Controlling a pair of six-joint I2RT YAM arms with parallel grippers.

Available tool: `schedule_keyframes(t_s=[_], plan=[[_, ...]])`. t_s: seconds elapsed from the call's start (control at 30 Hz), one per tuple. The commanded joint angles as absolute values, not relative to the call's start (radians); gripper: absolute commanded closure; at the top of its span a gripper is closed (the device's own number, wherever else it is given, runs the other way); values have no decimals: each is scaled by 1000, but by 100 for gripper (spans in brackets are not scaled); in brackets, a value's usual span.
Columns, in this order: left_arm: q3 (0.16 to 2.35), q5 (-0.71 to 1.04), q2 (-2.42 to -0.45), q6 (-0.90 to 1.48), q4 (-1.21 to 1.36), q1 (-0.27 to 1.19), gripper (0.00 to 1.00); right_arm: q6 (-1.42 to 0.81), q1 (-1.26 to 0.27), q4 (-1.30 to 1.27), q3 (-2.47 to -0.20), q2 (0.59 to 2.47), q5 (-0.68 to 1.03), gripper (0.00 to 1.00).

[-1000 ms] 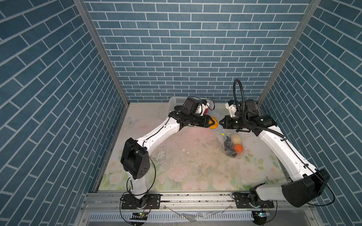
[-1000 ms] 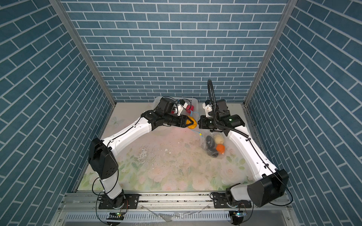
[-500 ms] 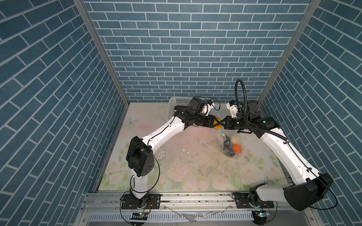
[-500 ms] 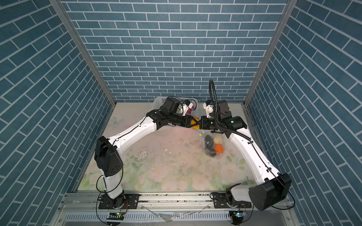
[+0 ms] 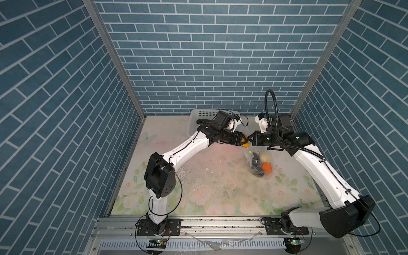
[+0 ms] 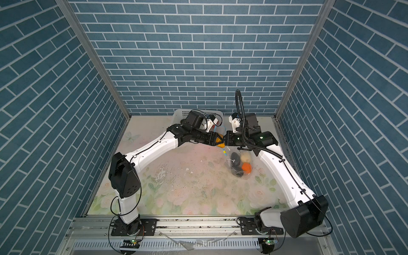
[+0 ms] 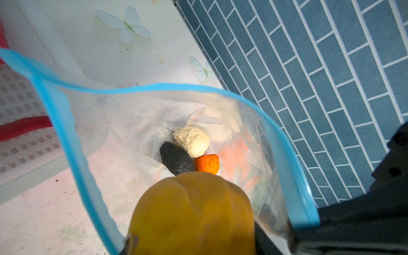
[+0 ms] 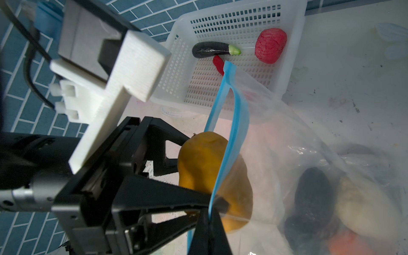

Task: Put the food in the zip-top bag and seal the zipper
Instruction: 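Open the left gripper to drop the lemon into the bag, then move the left gripper back into the basket toward the pink textured ball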

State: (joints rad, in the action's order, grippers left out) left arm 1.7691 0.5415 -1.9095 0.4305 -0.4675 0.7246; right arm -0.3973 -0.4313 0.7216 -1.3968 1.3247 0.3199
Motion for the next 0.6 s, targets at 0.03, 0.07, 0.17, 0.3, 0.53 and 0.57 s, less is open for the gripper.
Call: schedule_keyframes(t_s=[0.03,0.07,0.17,0.3,0.53,0.57], plan=[[1802,551,-1921,419,-483,728,31,-422,-434,709,-1369,1301,330,100],[1802,553,-1921,418,-482,727,31,-423,-434,709,-1370,1302,330,100],[1802,553,-1919,416,-484,727,28,-422,-435,709,-1371,1299,328,100],[1802,546,-1918,411,-492,728,28,-420,-434,711,-1371,1296,325,100],[1786,516,-1867,402,-489,723,28,-419,-434,713,-1368,1296,321,100],[1783,505,-1852,398,-493,720,28,-418,-434,713,-1367,1296,318,100]])
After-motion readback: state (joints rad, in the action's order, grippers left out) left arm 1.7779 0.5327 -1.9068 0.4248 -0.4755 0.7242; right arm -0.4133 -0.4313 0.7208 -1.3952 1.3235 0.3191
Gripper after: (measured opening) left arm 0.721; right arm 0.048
